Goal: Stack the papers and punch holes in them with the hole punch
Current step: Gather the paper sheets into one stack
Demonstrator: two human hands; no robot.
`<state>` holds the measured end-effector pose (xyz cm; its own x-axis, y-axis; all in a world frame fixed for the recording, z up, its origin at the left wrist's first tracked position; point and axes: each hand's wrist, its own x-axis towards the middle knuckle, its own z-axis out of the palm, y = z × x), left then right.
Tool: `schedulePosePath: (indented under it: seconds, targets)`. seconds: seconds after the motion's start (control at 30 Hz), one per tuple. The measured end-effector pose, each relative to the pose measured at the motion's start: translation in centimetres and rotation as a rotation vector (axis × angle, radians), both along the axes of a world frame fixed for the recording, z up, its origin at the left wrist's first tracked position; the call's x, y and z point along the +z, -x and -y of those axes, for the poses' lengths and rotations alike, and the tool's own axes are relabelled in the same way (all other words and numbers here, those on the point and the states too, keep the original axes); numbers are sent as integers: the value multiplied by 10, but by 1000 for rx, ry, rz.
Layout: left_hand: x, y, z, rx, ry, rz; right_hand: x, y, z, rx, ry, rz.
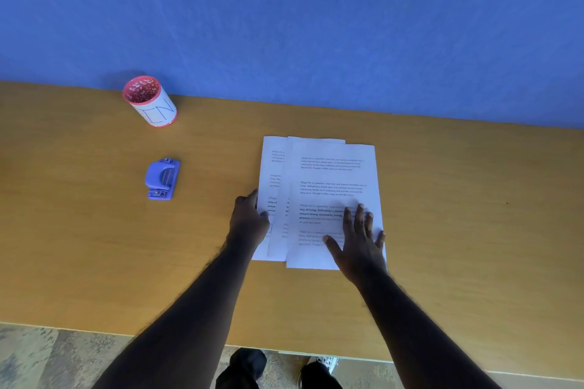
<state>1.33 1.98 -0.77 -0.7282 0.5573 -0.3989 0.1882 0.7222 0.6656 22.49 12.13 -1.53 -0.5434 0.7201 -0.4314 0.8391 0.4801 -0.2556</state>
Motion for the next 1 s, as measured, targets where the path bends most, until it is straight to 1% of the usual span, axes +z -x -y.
schedulePosePath:
  seconds: [0.2, 0.33, 0.43, 0.5, 0.57, 0.7, 0.73, 0.8, 0.87, 0.93, 0.97, 1.0]
  targets:
    - [7, -7, -4, -25, -86, 59, 4, 15, 9, 20, 37, -34]
    - [7, -13, -6, 18, -74, 122, 7, 26, 14, 31, 80, -56]
    - [6, -12, -7, 80, -76, 207, 11, 30, 14, 15, 115, -79]
    - [6, -8, -7, 140, -106, 294, 15, 29, 9, -27, 120, -110]
    - [4, -2, -5, 203, -146, 420, 20, 26, -3, -108, 118, -134]
    - [4, 9, 1, 278, -206, 668, 22, 16, -39, -358, 153, -193]
    - [7, 11, 2, 278, -222, 722, 24, 14, -48, -420, 199, -228]
    - [16, 13, 5, 255, -246, 806, 25, 7, -64, -564, 359, -332]
    - [18, 14, 8, 207, -255, 857, 24, -4, -76, -689, 652, -495]
    - [17, 15, 11, 148, -261, 913, 23, -15, -82, -695, 941, -611]
    - [16, 14, 11, 119, -261, 934, 23, -18, -82, -674, 1022, -639]
    - [15, 15, 12, 94, -250, 941, 21, -21, -81, -645, 1049, -651]
